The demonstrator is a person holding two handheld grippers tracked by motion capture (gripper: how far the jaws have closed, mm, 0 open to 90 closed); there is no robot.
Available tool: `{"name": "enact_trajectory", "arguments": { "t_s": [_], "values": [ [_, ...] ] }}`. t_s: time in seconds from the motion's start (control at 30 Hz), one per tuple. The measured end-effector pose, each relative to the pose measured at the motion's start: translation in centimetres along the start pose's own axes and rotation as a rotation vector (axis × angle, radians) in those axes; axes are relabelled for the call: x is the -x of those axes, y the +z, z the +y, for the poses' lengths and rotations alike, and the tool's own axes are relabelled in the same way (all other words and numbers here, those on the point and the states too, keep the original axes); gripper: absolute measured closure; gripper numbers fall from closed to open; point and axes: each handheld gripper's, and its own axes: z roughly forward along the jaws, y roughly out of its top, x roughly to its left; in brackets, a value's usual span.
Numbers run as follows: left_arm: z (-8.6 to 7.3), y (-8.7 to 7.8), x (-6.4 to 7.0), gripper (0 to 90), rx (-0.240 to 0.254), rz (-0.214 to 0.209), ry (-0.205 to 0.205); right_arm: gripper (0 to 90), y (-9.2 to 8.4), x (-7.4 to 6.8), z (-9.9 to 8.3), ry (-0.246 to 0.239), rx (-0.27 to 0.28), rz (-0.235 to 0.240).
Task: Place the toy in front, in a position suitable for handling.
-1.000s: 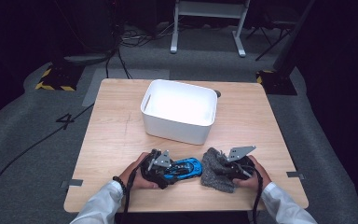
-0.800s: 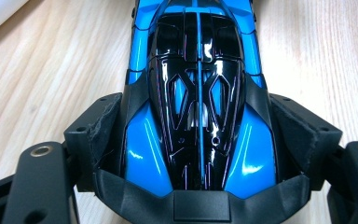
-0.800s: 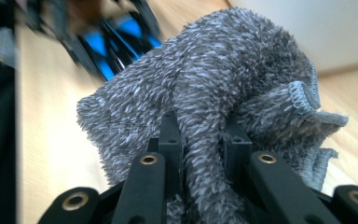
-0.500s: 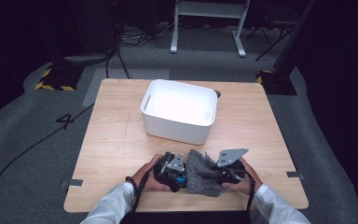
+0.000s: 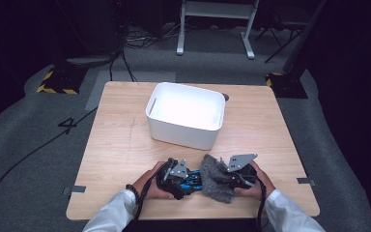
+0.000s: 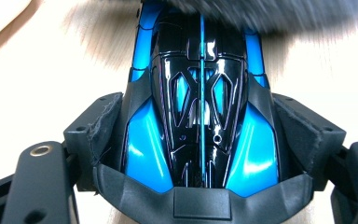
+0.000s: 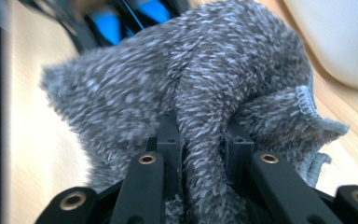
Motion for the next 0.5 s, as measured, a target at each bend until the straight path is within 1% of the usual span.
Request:
{"name": "enact_trajectory", "arguments": {
  "t_s": [0.03,0.1,0.13,0.23,0.27,0.3,0.33,0.37,0.43,0.47,0.5],
  "values": [
    [-0.1,-0.1,0.0,23.3,-0.001,0.003,-0.008,74.2,-0.2,0.3,-0.5,0.012,-0.012,-0.006],
    [-0.2,-0.2,0.0,22.7,-0.002,0.007,-0.008,74.2,-0.1,0.8,-1.7,0.046,-0.043,-0.010],
    [-0.3,-0.3,0.0,22.5,-0.005,0.011,-0.013,74.2,-0.1,0.9,-2.2,0.070,-0.031,0.001],
    [-0.4,-0.4,0.1,22.1,-0.005,0.014,-0.019,74.0,-0.3,1.2,-2.1,0.070,-0.043,-0.004],
    [-0.4,-0.4,0.0,22.1,-0.005,0.014,-0.019,74.0,-0.5,1.1,-1.8,0.051,-0.047,-0.030],
    [-0.3,-0.3,0.0,22.2,-0.006,0.007,-0.010,74.0,-0.9,1.2,-1.1,0.062,0.010,-0.031],
    [-0.3,-0.3,0.0,22.9,-0.006,0.007,-0.010,74.0,-0.9,1.2,-1.1,0.062,0.010,-0.031],
    [-0.2,-0.2,-0.1,23.2,0.000,-0.005,0.000,74.0,-1.3,1.2,-0.1,0.066,0.062,-0.027],
    [0.0,-0.1,-0.2,23.7,-0.001,-0.013,0.009,73.9,-1.3,0.9,1.0,0.059,0.104,-0.006],
    [0.0,-0.1,-0.2,23.9,-0.001,-0.013,0.009,73.9,-1.3,0.9,1.0,0.059,0.104,-0.006],
    [0.2,0.2,-0.2,24.0,-0.006,-0.018,0.014,73.9,-0.9,0.6,2.0,0.056,0.137,0.021]
  ]
}}
